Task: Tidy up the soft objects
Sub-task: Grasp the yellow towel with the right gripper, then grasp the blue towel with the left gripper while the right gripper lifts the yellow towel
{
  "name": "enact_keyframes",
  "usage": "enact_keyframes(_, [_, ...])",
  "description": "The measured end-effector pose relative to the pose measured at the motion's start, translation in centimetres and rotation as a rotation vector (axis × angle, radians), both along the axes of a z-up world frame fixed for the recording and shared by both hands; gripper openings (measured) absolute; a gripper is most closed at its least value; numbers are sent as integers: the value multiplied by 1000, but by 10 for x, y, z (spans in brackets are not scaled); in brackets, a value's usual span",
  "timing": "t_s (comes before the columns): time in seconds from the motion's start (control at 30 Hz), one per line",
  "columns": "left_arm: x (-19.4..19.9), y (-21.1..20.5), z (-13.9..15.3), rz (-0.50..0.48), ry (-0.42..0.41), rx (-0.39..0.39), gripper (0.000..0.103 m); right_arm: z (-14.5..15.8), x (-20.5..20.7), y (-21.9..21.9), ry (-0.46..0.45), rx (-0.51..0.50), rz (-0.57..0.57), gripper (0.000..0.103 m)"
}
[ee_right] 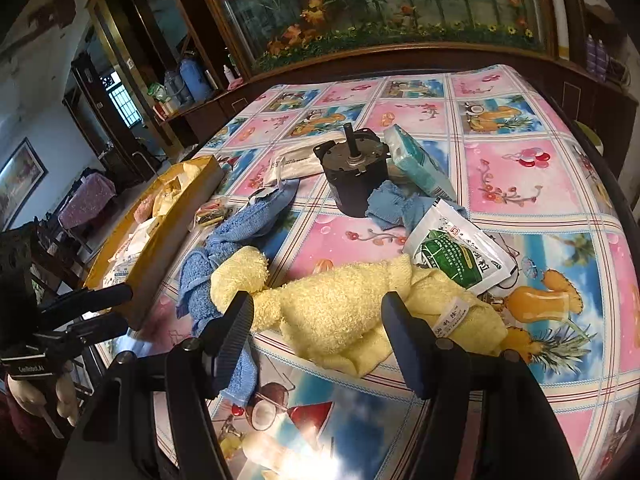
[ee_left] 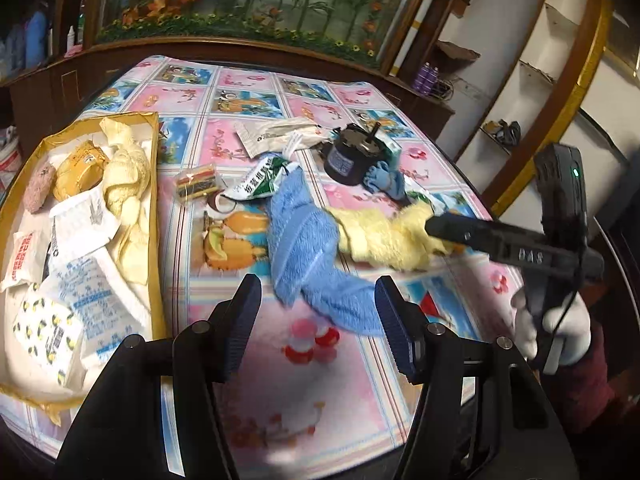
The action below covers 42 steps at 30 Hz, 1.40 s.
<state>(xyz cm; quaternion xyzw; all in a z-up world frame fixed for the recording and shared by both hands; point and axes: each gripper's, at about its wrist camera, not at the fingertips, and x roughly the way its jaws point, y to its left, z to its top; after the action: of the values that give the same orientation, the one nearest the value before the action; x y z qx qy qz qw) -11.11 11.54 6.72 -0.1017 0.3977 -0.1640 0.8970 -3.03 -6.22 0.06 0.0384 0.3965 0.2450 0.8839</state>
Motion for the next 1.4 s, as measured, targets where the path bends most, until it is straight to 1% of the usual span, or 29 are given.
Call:
enact_keyframes(0.1, [27, -2, -5, 28, 9, -12, 59, -3, 5, -8, 9, 44, -20, 66])
enact_keyframes(0.2, [62, -3, -18, 50, 65, -82, 59, -5, 2, -17, 11, 60, -27, 66])
enact_keyframes(0.27, [86, -10, -30, 68, 115, -76, 59, -5, 0, -23, 11, 55, -30, 66])
enact_keyframes(0.33, [100, -17, -43, 47, 160, -71, 59, -4, -3, -28, 10, 46, -30, 66])
enact_keyframes(0.37, [103, -18, -49, 34, 188, -77, 56, -3, -4, -29, 11, 39, -25, 66])
enact_keyframes(0.4, [101, -18, -50, 20, 187, -86, 44, -3, -6, -29, 11, 30, -17, 66])
enact_keyframes(0.5, [85, -10, -46, -26, 183, -97, 43, 0, -13, -21, -15, -14, 42, 67])
enact_keyframes(0.57, [70, -4, -40, -35, 182, -93, 43, 5, -18, -4, -53, -88, 114, 68])
enact_keyframes(0.6, [63, -1, -38, -37, 184, -85, 43, 7, -20, 9, -81, -144, 153, 72])
enact_keyframes(0.67, [55, 1, -38, -37, 199, -80, 44, 10, -22, 37, -143, -289, 237, 76])
enact_keyframes(0.77, [55, -3, -44, -29, 215, -62, 45, 0, -18, 73, -186, -488, 355, 77])
enact_keyframes(0.83, [57, -7, -48, -22, 223, -61, 49, -14, -12, 87, -204, -640, 372, 77])
enact_keyframes(0.9, [59, -8, -49, -16, 210, -76, 53, -23, -2, 90, -194, -707, 371, 77])
enact_keyframes(0.97, [61, -8, -50, -9, 206, -92, 56, -29, 10, 84, -162, -698, 363, 77])
enact_keyframes(1.03, [63, -9, -50, -8, 197, -94, 59, -33, 22, 77, -117, -648, 354, 77])
enact_keyframes(1.13, [60, -16, -49, -13, 167, -43, 60, -38, 32, 71, -66, -568, 338, 76])
enact_keyframes(1.17, [58, -20, -49, -19, 152, -14, 60, -37, 34, 69, -59, -536, 328, 73])
enact_keyframes(1.2, [55, -23, -49, -23, 138, 23, 47, -35, 35, 66, -49, -497, 314, 60])
enact_keyframes(1.23, [54, -26, -49, -32, 136, 42, 40, -32, 35, 64, -30, -456, 305, 58])
enact_keyframes(1.3, [49, -26, -47, -54, 135, 5, 40, -26, 34, 58, -1, -367, 271, 55])
enact_keyframes(1.4, [38, -26, -36, -73, 101, -26, 39, -20, 27, 49, 17, -291, 219, 54])
